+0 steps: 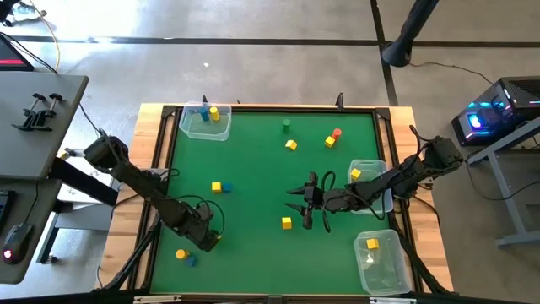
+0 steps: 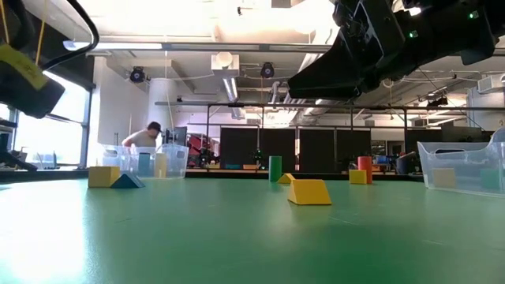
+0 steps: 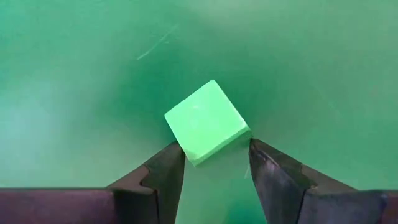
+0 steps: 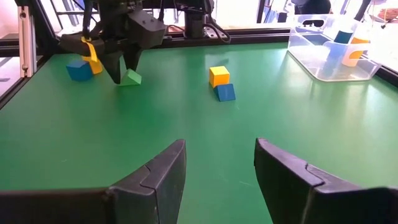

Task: Sort blocks by size
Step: Put the green triangular block into the bottom transparent bin

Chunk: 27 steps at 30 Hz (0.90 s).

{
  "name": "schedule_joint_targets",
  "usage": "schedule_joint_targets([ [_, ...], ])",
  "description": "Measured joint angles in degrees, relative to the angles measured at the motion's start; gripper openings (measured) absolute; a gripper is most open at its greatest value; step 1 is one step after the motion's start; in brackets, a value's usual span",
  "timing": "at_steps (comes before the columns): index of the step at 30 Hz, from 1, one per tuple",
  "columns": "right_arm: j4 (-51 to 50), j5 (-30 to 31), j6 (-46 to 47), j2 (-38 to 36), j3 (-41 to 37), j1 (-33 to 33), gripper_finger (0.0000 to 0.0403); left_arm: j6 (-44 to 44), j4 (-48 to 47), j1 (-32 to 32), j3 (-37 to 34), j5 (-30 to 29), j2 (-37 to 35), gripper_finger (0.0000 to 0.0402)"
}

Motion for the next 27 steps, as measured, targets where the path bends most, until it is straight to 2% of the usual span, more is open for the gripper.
schedule_joint_targets([
  [4, -0.40, 0.00, 0.00, 0.00, -0.01, 0.00, 0.0181, -3.47, 0.83, 0.02, -0.15, -0.79, -0.63, 0.0170],
  [14, -0.47, 0.00, 0.00, 0.00, 0.01, 0.00, 0.0181, -12.79, 0.44, 0.51, -0.17, -8.38, -1.33, 0.0170],
  [21, -0.71, 0.00, -0.02, 0.00, 0.01, 0.00, 0.0181, -12.09, 0.35, 0.92, -0.15, -10.36, -1.06, 0.0170],
  [27, -0.85, 0.00, -0.02, 0.00, 0.01, 0.00, 0.0181, -9.08, 0.05, 0.92, -0.11, -8.20, -1.01, 0.0170],
])
